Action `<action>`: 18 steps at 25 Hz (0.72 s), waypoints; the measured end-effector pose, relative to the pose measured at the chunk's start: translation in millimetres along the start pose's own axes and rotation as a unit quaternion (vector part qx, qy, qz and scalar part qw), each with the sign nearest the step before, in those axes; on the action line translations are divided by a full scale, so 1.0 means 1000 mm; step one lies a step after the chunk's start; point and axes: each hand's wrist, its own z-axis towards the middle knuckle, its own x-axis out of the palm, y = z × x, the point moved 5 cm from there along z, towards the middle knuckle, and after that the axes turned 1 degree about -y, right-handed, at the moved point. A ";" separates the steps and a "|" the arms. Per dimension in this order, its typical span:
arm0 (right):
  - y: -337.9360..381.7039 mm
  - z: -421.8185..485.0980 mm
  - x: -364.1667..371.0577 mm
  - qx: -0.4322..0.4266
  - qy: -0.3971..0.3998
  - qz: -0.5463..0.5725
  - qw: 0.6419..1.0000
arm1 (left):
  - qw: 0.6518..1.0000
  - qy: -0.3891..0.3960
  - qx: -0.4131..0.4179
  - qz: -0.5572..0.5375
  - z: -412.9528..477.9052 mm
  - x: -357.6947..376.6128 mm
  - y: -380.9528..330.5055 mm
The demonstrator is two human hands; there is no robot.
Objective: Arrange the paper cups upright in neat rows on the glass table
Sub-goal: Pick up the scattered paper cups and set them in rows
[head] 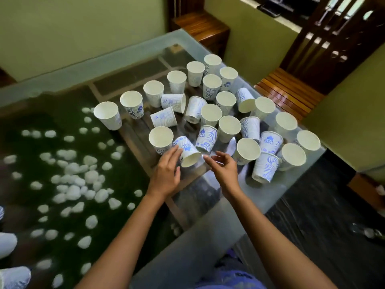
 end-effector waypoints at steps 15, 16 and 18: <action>-0.006 0.075 0.021 0.052 0.050 -0.024 0.997 | 0.989 0.006 0.038 0.141 0.003 0.027 -0.015; -0.008 0.073 0.019 0.049 0.064 -0.022 0.996 | 0.989 0.002 0.036 0.143 -0.003 0.029 -0.018; -0.010 0.069 0.015 0.047 0.085 -0.014 0.995 | 0.987 -0.009 0.035 0.154 -0.012 0.031 -0.023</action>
